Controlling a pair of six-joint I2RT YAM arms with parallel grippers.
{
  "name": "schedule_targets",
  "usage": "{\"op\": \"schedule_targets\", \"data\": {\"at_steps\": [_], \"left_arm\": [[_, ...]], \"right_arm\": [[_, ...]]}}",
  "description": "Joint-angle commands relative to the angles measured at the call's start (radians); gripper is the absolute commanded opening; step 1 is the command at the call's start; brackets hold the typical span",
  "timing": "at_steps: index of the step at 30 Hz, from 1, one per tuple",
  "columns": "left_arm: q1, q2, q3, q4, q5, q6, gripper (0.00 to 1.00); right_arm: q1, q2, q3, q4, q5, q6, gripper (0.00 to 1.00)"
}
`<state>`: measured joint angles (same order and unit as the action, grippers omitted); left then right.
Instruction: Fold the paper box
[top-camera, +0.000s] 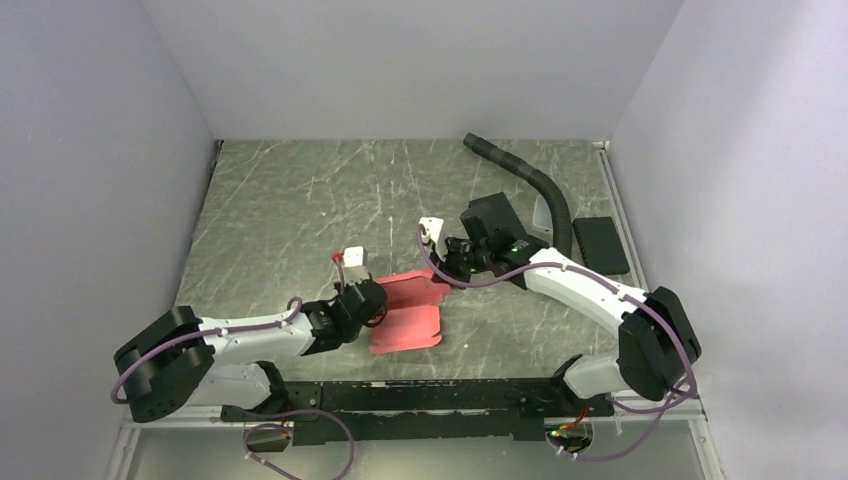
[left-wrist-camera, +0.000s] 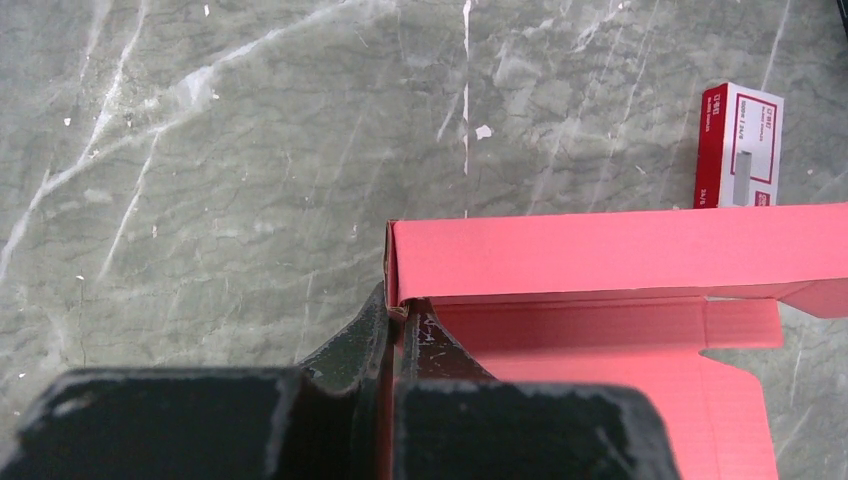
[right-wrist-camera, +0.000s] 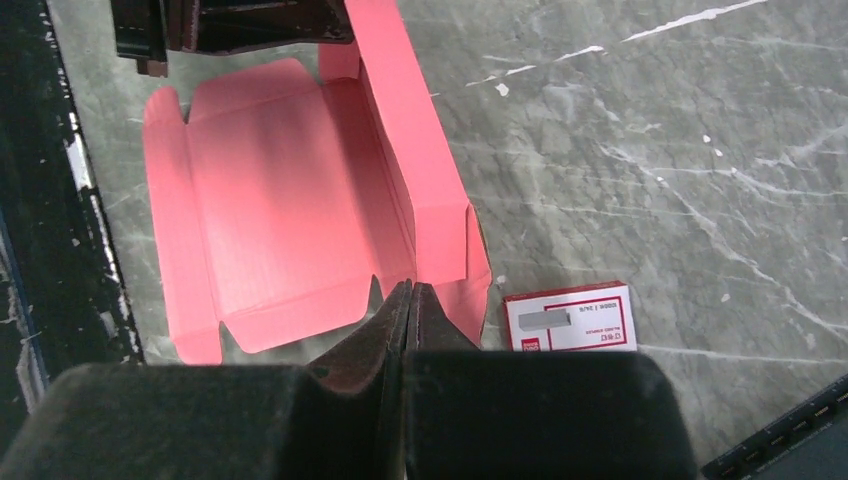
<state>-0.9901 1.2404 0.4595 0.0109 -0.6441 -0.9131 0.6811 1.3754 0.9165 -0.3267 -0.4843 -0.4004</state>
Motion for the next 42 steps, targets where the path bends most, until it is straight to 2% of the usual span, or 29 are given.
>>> {"op": "schedule_targets", "data": {"at_steps": [1,3,5,9,11,13,16,27,35,38,42], "left_arm": [[-0.005,0.013,0.025,0.015,0.043,0.078,0.0],[-0.005,0.003,0.024,0.04,0.067,0.156,0.0],[-0.004,-0.009,0.017,0.066,0.099,0.237,0.0],[0.0,-0.029,0.015,0.1,0.179,0.39,0.0],[0.004,-0.037,0.02,0.105,0.213,0.448,0.0],[0.008,-0.043,0.03,0.096,0.242,0.488,0.0],[0.011,-0.056,0.037,0.086,0.274,0.524,0.0],[0.019,-0.057,0.01,0.134,0.331,0.532,0.0],[0.019,-0.035,0.005,0.16,0.356,0.536,0.0],[0.02,-0.031,0.006,0.164,0.361,0.539,0.0],[0.02,-0.027,0.009,0.158,0.363,0.546,0.0]], "right_arm": [[0.0,-0.018,0.088,-0.054,-0.12,-0.072,0.01],[-0.026,-0.069,0.129,-0.164,-0.262,-0.17,0.06],[-0.067,-0.127,0.158,-0.264,-0.347,-0.287,0.16],[-0.105,-0.159,0.176,-0.399,-0.345,-0.528,0.46],[-0.105,-0.143,0.171,-0.454,-0.362,-0.694,0.52],[-0.105,-0.126,0.168,-0.539,-0.396,-0.885,0.53],[-0.09,-0.11,0.148,-0.537,-0.398,-0.974,0.54],[0.007,-0.077,0.014,-0.375,-0.314,-0.943,0.54],[0.026,-0.074,-0.022,-0.296,-0.255,-0.917,0.55],[0.029,-0.072,-0.019,-0.3,-0.246,-0.92,0.54],[0.029,-0.084,0.039,-0.445,-0.333,-0.979,0.57]]}}
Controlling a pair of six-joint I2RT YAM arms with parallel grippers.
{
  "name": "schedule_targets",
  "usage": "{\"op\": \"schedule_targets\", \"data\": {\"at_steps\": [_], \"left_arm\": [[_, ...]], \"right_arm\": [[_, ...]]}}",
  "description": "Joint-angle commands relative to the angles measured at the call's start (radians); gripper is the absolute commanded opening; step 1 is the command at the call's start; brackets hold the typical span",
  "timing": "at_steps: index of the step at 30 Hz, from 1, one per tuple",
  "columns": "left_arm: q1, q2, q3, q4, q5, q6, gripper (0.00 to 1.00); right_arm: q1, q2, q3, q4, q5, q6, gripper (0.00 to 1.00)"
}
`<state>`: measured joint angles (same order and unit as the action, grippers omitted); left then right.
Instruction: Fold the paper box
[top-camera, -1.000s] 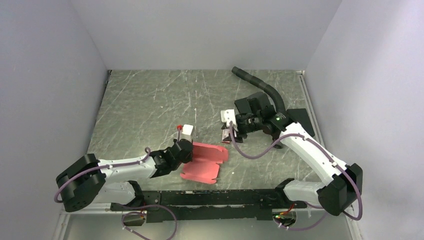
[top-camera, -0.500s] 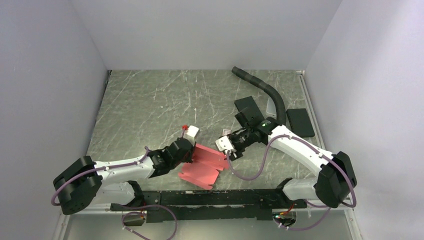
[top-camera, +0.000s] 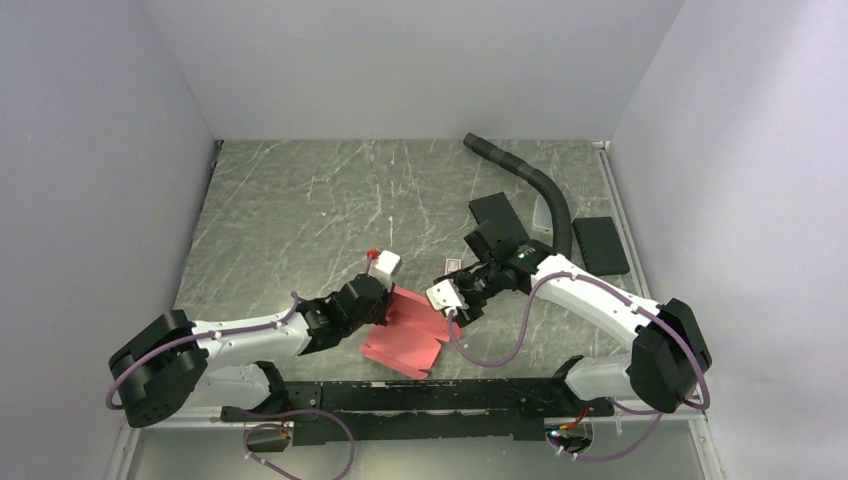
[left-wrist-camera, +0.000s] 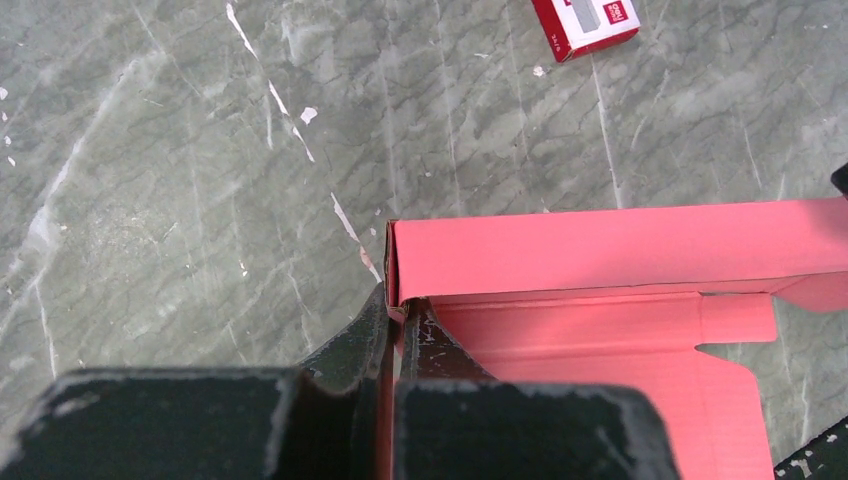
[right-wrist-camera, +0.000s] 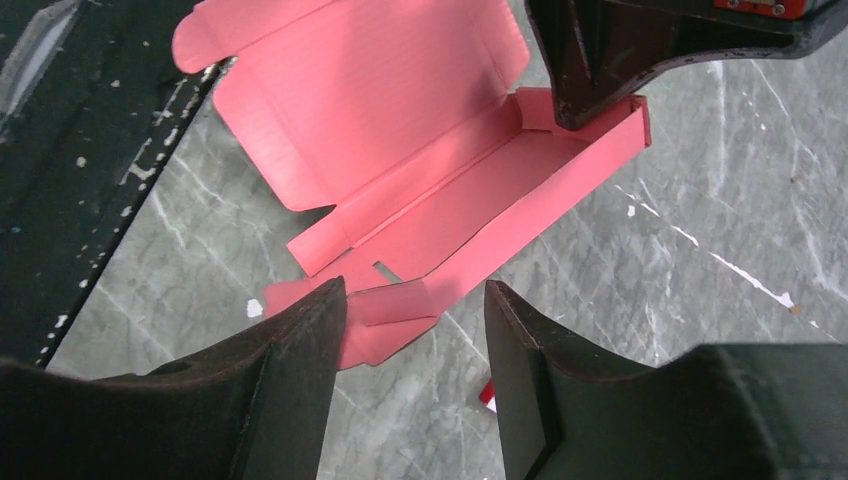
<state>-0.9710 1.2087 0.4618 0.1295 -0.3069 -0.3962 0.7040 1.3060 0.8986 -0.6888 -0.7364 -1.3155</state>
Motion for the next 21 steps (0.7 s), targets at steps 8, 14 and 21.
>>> {"op": "schedule_targets", "data": {"at_steps": [8,14,21], "left_arm": [[0.003,0.005,0.007,0.028,0.026,0.04,0.0],[0.004,0.025,0.016,0.039,0.043,0.048,0.0],[0.005,0.038,0.02,0.05,0.052,0.043,0.0]], "right_arm": [[-0.014,-0.047,0.089,-0.143,-0.072,-0.078,0.55],[-0.004,-0.038,0.049,-0.053,-0.009,-0.043,0.53],[0.024,-0.015,0.014,-0.021,0.019,-0.047,0.53]]}}
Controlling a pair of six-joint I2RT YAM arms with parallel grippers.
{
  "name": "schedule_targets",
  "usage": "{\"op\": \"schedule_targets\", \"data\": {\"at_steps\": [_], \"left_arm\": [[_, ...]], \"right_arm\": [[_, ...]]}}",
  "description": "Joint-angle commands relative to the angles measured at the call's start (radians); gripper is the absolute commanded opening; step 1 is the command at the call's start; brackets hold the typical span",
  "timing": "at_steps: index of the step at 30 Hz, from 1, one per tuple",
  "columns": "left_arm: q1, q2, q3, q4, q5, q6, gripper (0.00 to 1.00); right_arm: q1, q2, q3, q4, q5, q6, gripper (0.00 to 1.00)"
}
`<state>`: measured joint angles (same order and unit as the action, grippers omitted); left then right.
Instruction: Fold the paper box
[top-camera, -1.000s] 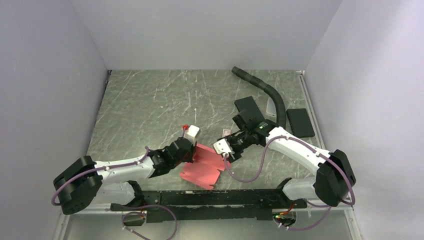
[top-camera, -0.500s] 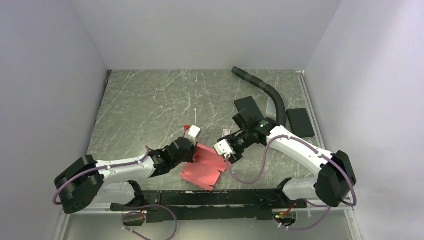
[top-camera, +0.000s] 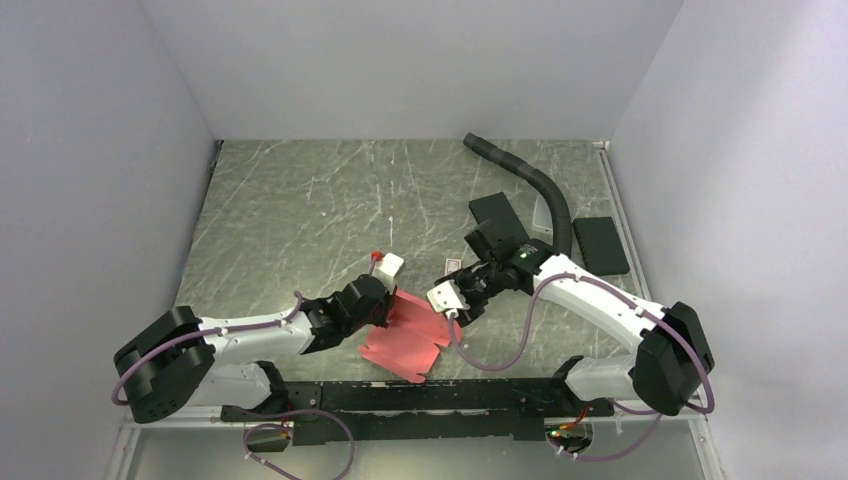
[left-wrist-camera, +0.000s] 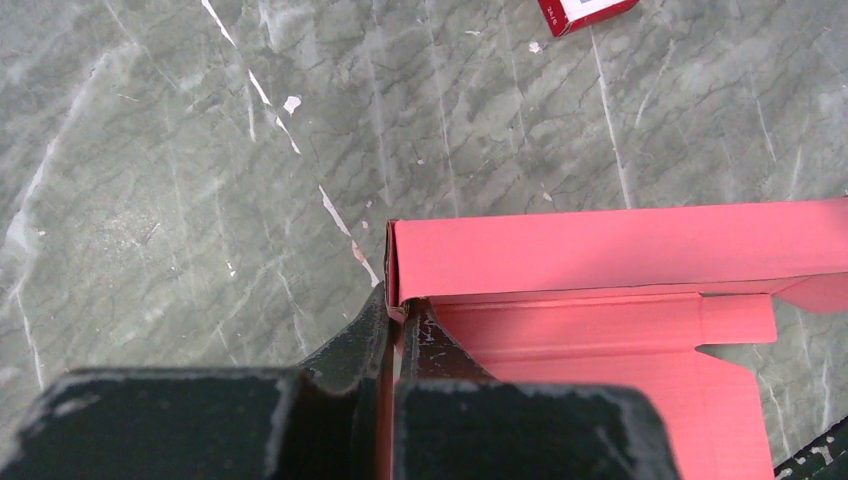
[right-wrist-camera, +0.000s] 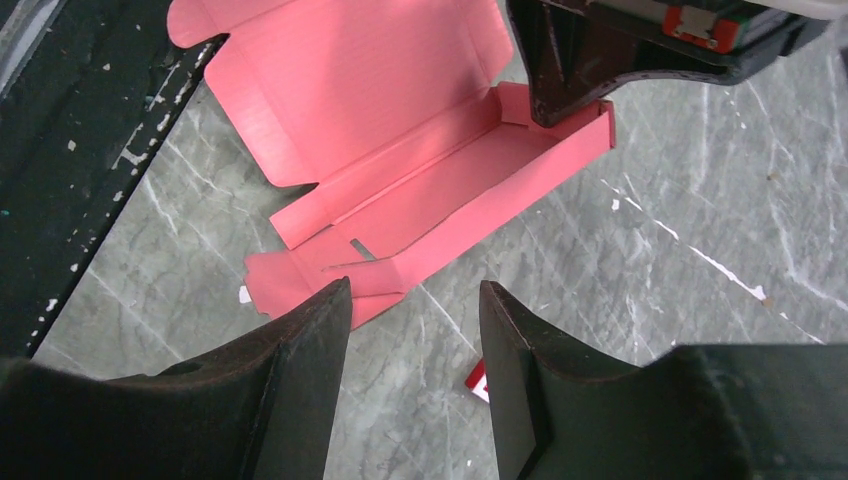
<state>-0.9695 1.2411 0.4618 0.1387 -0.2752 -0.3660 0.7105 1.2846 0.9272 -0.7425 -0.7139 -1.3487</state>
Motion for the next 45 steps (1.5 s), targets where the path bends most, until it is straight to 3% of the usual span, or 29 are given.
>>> {"op": "schedule_targets", "data": {"at_steps": [1,17,26,34,45], "left_arm": [[0.003,0.005,0.019,0.042,0.02,0.012,0.0],[0.008,-0.007,-0.008,0.068,0.034,0.001,0.0],[0.011,-0.002,-0.015,0.068,0.038,0.001,0.0],[0.014,-0.014,-0.018,0.059,0.04,0.004,0.0],[0.015,-0.002,-0.012,0.068,0.054,0.002,0.0]], "right_arm": [[0.024,0.009,-0.019,0.036,-0.002,-0.014,0.54],[0.082,0.024,-0.103,0.204,0.098,0.024,0.5],[0.072,0.002,0.0,0.003,-0.058,0.009,0.63],[0.017,-0.035,0.0,0.001,-0.027,0.004,0.59],[0.042,-0.003,-0.053,0.079,0.052,0.002,0.55]]}}
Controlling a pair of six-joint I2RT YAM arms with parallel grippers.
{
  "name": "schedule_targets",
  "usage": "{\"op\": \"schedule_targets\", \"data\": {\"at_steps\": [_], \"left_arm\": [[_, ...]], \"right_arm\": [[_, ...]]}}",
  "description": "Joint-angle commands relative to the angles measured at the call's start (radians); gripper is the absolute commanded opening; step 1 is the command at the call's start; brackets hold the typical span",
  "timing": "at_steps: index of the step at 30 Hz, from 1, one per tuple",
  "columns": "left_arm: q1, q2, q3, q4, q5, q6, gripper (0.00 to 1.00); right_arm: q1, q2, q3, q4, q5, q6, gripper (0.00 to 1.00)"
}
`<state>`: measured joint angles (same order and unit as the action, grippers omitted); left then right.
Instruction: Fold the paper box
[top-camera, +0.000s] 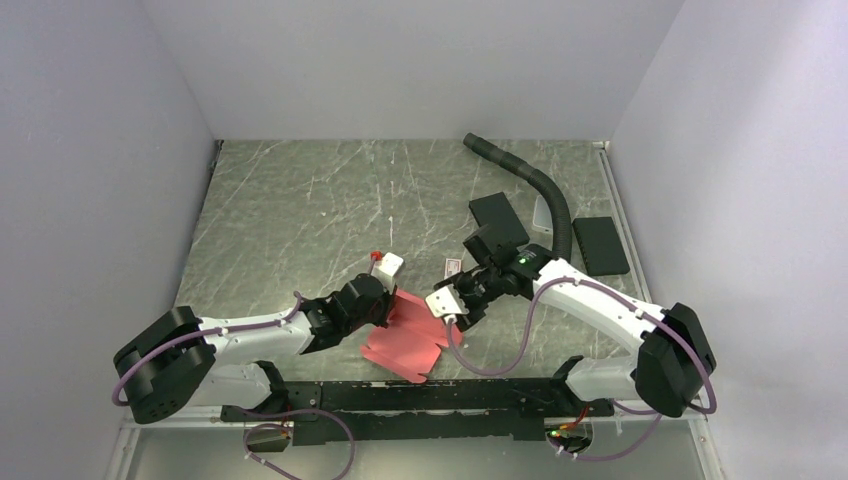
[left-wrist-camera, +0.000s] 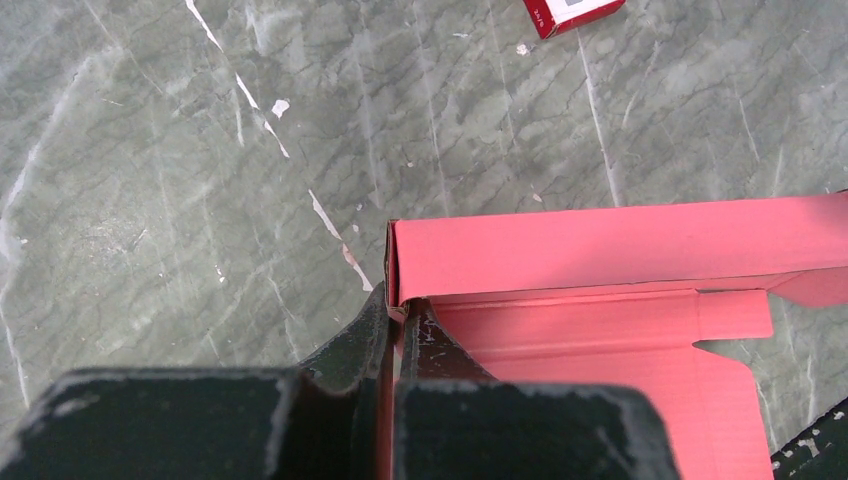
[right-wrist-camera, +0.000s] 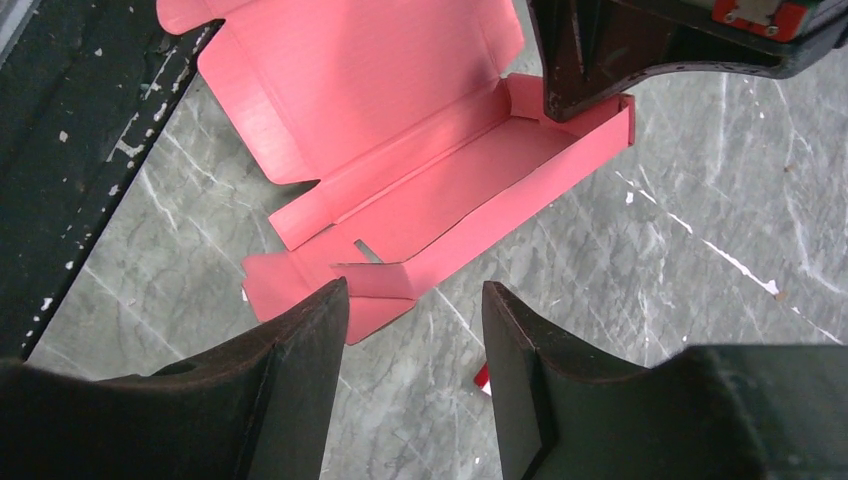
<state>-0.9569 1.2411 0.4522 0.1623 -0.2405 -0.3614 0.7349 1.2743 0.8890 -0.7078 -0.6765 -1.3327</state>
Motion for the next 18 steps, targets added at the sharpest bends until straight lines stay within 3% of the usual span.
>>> {"op": "schedule_targets", "data": {"at_steps": [1,8,18], "left_arm": [[0.003,0.0,-0.002,0.045,0.02,-0.002,0.0],[0.003,0.006,-0.008,0.06,0.027,-0.008,0.0],[0.003,0.025,-0.01,0.081,0.044,-0.013,0.0]], "right_arm": [[0.023,0.012,-0.021,0.053,0.023,-0.013,0.55],[0.046,0.021,-0.06,0.137,0.082,0.001,0.54],[0.067,0.025,-0.076,0.195,0.114,0.022,0.43]]}}
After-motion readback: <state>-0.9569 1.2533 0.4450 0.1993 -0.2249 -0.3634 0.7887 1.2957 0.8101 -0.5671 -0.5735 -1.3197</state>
